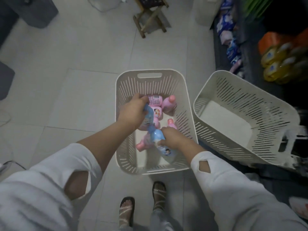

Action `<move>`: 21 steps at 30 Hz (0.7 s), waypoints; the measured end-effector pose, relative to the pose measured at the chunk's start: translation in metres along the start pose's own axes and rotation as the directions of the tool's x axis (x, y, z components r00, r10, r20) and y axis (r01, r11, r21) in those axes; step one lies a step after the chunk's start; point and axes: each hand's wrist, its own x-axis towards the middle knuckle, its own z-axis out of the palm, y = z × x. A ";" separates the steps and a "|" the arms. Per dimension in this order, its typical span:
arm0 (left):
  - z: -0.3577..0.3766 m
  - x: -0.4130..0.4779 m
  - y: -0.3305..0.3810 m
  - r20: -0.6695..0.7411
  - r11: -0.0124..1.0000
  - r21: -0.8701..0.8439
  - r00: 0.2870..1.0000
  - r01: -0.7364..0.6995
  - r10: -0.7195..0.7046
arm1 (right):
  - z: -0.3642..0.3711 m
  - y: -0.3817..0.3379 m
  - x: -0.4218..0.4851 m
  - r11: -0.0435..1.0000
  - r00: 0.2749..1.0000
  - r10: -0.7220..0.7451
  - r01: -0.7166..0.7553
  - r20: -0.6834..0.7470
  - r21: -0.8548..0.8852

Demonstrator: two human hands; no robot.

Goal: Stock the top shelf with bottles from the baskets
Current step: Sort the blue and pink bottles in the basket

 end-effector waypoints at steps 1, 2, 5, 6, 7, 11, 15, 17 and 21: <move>-0.011 0.000 0.007 -0.011 1.000 0.006 1.000 -0.017 0.017 | -0.011 -0.001 -0.008 0.999 0.998 0.017 -0.015 -0.054 0.033; -0.022 -0.001 0.014 -0.027 1.000 0.007 0.999 -0.030 0.031 | -0.023 -0.003 -0.018 0.997 0.994 0.042 -0.035 -0.097 0.067; -0.057 -0.006 0.036 -0.087 0.996 -0.010 0.992 -0.087 0.086 | -0.052 -0.011 -0.054 0.985 0.969 0.093 -0.056 -0.229 0.163; -0.069 -0.009 0.043 -0.105 0.993 -0.018 0.988 -0.114 0.112 | -0.061 -0.015 -0.069 0.977 0.956 0.125 -0.072 -0.266 0.201; -0.081 -0.014 0.049 -0.120 0.989 -0.029 0.983 -0.145 0.141 | -0.068 -0.020 -0.086 0.968 0.937 0.153 -0.078 -0.315 0.237; -0.127 -0.043 0.083 -0.175 0.949 -0.074 0.941 -0.306 0.289 | -0.089 -0.045 -0.158 0.915 0.821 0.302 -0.106 -0.484 0.389; -0.168 -0.086 0.127 -0.192 0.864 -0.131 0.867 -0.487 0.460 | -0.096 -0.075 -0.243 0.859 0.676 0.431 -0.102 -0.598 0.502; -0.182 -0.111 0.151 -0.203 0.801 -0.156 0.812 -0.578 0.546 | -0.096 -0.087 -0.287 0.835 0.599 0.475 -0.077 -0.644 0.544; -0.198 -0.162 0.202 -0.185 0.669 -0.213 0.702 -0.712 0.688 | -0.090 -0.101 -0.377 0.793 0.435 0.565 -0.049 -0.701 0.608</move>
